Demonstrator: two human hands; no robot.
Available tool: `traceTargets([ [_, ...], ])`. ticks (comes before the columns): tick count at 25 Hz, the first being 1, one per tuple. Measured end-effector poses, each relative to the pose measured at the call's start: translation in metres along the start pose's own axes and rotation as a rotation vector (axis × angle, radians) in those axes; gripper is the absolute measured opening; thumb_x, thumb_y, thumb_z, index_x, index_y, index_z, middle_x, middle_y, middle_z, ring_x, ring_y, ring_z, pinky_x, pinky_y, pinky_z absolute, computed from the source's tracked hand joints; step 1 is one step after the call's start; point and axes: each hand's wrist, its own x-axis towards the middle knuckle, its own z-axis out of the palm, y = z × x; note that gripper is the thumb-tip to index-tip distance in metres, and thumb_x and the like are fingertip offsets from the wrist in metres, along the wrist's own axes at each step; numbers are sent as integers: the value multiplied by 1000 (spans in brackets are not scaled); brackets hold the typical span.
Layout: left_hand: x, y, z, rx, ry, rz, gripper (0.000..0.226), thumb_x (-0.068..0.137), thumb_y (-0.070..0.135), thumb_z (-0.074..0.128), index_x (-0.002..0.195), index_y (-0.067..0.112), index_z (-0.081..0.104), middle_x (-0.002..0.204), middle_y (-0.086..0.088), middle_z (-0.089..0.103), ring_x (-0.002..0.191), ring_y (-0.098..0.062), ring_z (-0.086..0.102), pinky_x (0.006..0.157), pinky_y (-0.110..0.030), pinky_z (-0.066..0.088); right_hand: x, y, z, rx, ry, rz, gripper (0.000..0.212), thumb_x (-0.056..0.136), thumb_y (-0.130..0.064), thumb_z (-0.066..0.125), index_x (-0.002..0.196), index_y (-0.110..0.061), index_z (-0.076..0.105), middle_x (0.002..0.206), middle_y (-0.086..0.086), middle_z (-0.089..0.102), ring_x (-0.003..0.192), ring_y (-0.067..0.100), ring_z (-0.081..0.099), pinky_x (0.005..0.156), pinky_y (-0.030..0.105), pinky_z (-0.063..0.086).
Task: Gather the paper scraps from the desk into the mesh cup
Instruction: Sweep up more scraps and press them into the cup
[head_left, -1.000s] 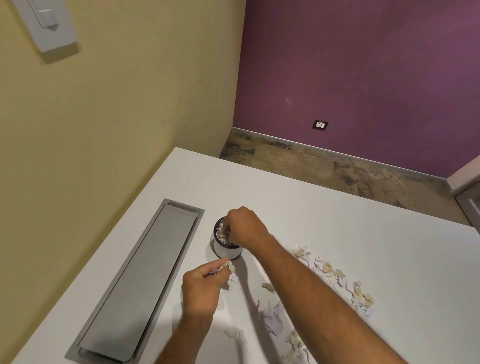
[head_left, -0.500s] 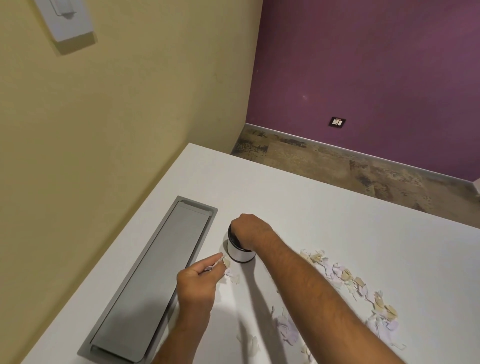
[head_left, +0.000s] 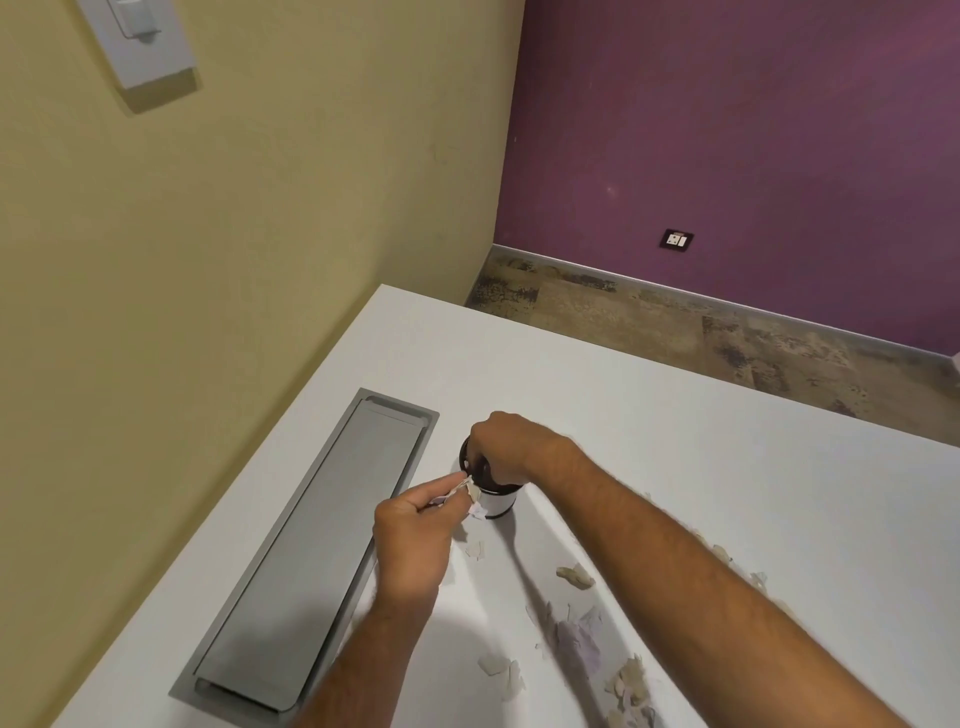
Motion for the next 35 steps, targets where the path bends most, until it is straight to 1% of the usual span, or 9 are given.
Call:
traceTargets([
  [7,22,33,21,211,-44,203,23,70,21,82,85,38,78,70,14,75,54,4,60,52,-10,46,-51,29,-9,318,331,63,25,78,-12,72,97,-27,77,92,0,76,88,21,64,71,29,50],
  [10,36,47,35,468,-80,358,24,72,7,77,86,26,80,84,6,78,63,10,62,62,-3,46,-83,44,29,441,489,209,19,83,-18,71,99,-24,76,92,0,76,87,19,68,80,27,50],
  [13,49,51,50,872,-216,420,24,77,10,70,97,20,79,100,-4,77,90,-14,69,81,-21,52,-112,41,88,504,467,276,21,87,-25,60,102,-18,74,105,0,74,97,19,67,92,32,51],
  [17,63,40,68,1376,-451,406,26,87,17,60,107,23,74,115,-11,68,103,-31,63,83,-29,48,-129,16,155,512,418,197,14,88,-25,41,74,-25,44,80,-3,51,78,16,48,74,33,46],
  [22,70,33,81,1607,-493,374,27,89,10,55,114,13,66,119,-12,64,106,-33,63,79,-30,46,-139,-2,184,406,458,198,35,87,-43,51,109,-17,59,114,7,60,108,26,51,90,35,50],
  [27,73,37,91,1751,-582,382,28,87,5,54,114,6,62,120,-13,62,109,-32,61,90,-37,51,-143,-10,196,284,533,74,10,86,-31,58,82,-23,57,90,-3,56,81,20,50,66,27,47],
  [30,71,46,86,1756,-625,474,26,89,13,53,114,9,60,118,-13,61,106,-32,60,83,-39,52,-148,-5,195,345,555,49,18,81,-15,58,65,-17,50,74,-3,47,69,21,42,56,28,38],
  [32,69,53,82,1728,-650,491,28,89,19,54,115,10,59,118,-13,59,108,-31,58,85,-40,52,-154,-2,191,407,509,31,12,78,-13,59,69,-20,56,77,-6,50,75,18,46,63,28,42],
  [35,61,70,77,1676,-635,501,30,88,22,56,115,11,58,118,-12,59,108,-28,56,87,-39,52,-172,7,194,623,553,221,26,80,-28,66,105,-30,72,123,-17,63,118,2,51,102,18,35],
])
